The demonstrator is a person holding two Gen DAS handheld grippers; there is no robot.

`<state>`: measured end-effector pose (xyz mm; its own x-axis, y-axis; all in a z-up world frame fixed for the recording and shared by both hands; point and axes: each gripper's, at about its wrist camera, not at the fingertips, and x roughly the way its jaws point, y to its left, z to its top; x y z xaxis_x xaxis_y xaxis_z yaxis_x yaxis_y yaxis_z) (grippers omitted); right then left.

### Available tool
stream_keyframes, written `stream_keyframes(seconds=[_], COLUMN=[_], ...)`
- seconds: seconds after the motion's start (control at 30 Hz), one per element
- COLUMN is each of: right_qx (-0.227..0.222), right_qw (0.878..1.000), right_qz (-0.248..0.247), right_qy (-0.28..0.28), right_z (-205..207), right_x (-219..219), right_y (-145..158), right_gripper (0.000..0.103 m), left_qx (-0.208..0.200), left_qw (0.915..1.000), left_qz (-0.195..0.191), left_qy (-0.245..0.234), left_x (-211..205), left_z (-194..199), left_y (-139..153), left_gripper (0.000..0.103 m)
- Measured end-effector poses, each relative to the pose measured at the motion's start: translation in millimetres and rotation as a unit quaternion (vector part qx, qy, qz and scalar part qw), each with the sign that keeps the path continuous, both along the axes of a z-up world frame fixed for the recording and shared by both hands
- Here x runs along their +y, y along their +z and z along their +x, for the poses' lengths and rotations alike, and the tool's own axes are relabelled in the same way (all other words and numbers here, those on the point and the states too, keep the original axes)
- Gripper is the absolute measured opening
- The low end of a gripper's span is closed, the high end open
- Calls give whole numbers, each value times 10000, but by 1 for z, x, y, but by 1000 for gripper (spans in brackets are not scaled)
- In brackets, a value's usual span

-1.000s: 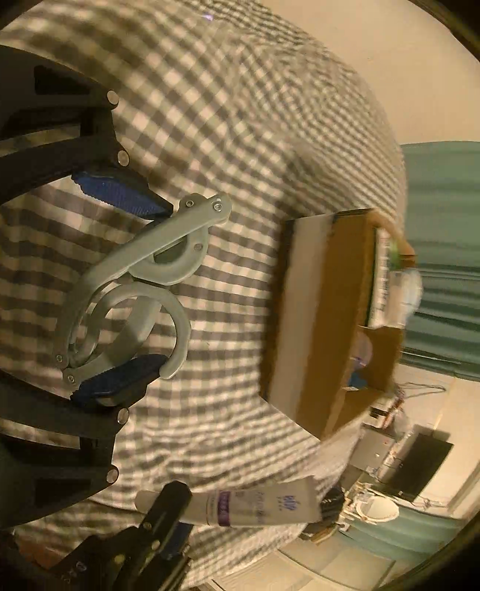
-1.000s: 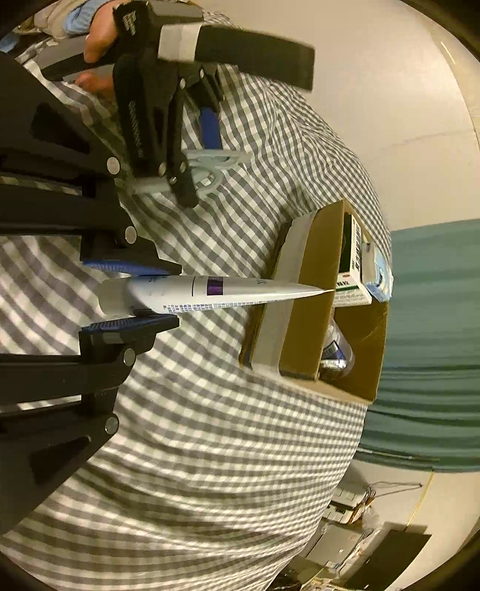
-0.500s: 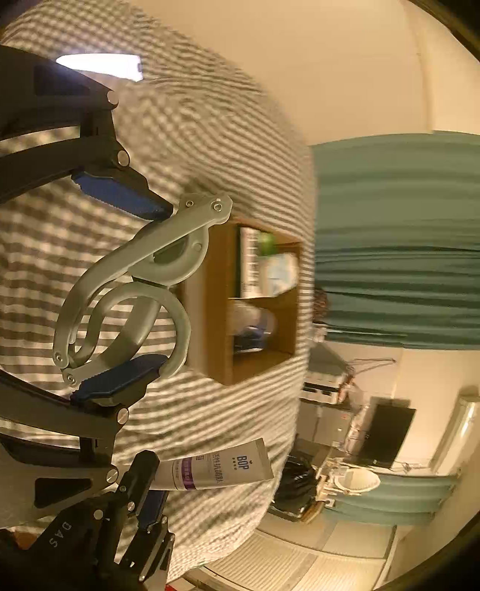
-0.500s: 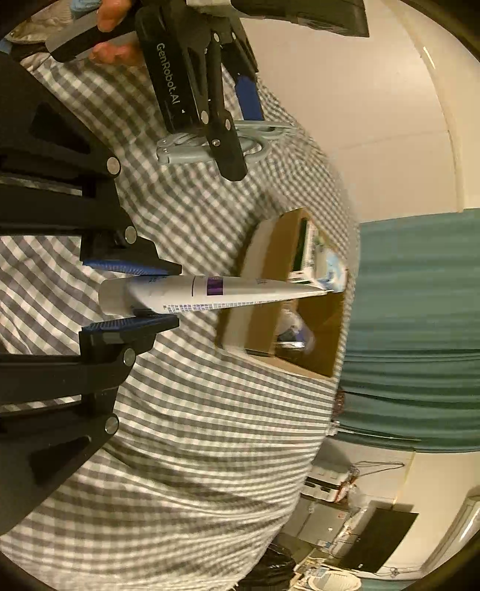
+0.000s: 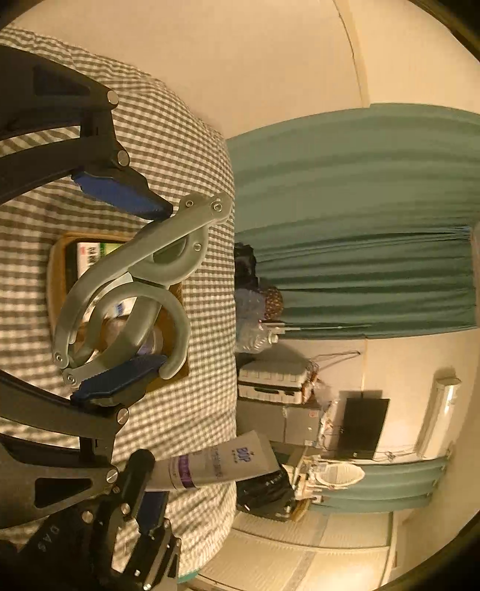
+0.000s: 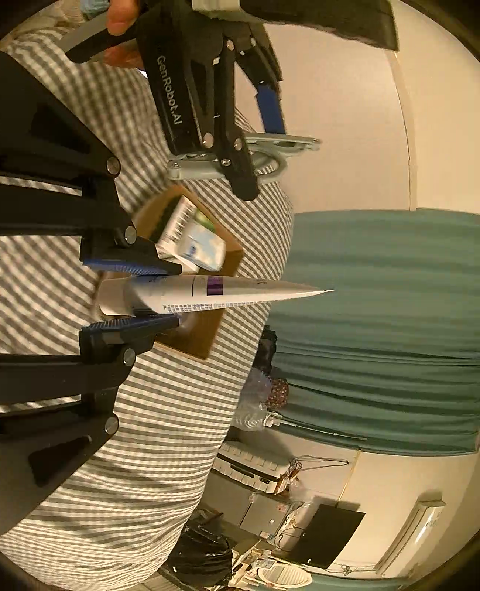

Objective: Organize objects
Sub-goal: 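Drop the green clip and white tube into the cardboard box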

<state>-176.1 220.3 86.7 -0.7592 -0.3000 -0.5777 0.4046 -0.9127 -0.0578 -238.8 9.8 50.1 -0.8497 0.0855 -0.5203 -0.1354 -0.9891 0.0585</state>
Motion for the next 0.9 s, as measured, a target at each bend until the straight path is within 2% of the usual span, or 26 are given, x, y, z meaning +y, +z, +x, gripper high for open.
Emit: stream_keyframes(seconds=[0.13,0.33,0.57,0.63,0.67,0.7,0.73,0.9], right_qx=[-257,-923,-1357,-1358,-1299,-1250,-1192,-916], right_qw=[9997,9955,9894,9889,9892,9893,9892,9898], right_qz=[-48,-184,-509,-584,-647,-707,-779,-869], right_qy=[-25,-59,-86,-139,-215,-277,-343,-655], right_z=[-46,-105,-126,-124,-121,-119,-116,-95], right_x=[-3,-9,-2,5,10,14,19,35], right_y=[-19,-68,-104,-104,-102,-99,-94,-61], right_gripper=[20,20,20,37,61,73,73,73], left_qx=[-165,-311,-440,-429,-421,-393,-338,-296], left_qw=[9998,9995,9988,9987,9985,9985,9985,9991], left_qz=[-37,3,-225,-259,-316,-372,-421,-193], left_qy=[48,99,-22,-118,-117,-55,76,230], left_x=[-3,-4,3,3,6,7,4,2], left_z=[-43,-96,-121,-119,-119,-117,-113,-94], left_y=[-24,-54,-81,-84,-84,-84,-82,-59], left_gripper=[77,77,78,83,91,96,102,103])
